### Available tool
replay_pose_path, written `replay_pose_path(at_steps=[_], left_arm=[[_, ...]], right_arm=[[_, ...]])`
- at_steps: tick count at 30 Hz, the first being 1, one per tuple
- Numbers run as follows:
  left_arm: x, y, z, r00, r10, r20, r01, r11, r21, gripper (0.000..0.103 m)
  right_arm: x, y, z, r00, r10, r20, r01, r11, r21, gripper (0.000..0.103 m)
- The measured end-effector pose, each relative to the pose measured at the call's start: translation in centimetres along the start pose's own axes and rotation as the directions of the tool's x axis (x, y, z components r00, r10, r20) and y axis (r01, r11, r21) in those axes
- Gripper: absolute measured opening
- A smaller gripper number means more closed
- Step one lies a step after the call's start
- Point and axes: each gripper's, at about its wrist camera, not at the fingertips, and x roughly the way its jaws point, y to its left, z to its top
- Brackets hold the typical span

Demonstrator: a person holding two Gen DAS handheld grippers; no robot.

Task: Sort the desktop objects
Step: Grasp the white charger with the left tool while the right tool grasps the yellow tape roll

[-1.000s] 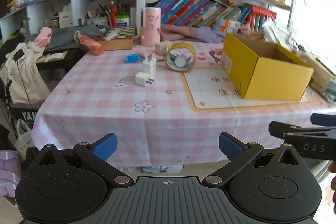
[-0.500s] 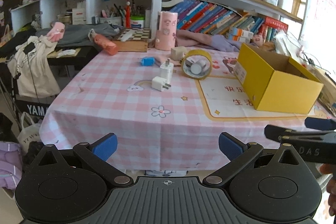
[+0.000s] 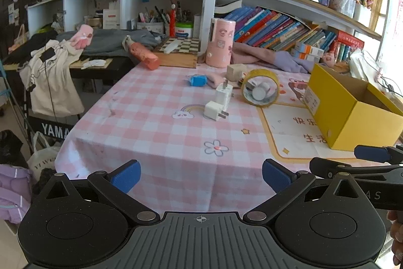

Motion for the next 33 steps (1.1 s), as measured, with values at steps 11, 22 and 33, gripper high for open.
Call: replay_pose_path(at_steps=[11, 22, 33], left_arm=[[3.5, 1.0, 2.2, 0.999, -0.005, -0.040, 0.004, 0.999, -0.044, 0.103], [6.8, 1.3, 4.5, 0.998, 0.014, -0.068, -0.019, 0.997, -0.068, 0.103], [10.6, 0.6, 6.8, 0.995, 0.028, -0.091, -0.032, 0.999, -0.037, 0.103]], right_arm=[[3.5, 0.0, 2.5, 0.998, 0.059, 0.000, -0.059, 0.997, -0.052, 0.088], [6.8, -0.9, 5.0, 0.998, 0.058, -0.016, -0.059, 0.996, -0.064, 0.088], [10.8, -3.1, 7.6, 0.999, 0.035, -0.033, -0.035, 0.999, -0.016, 0.088]])
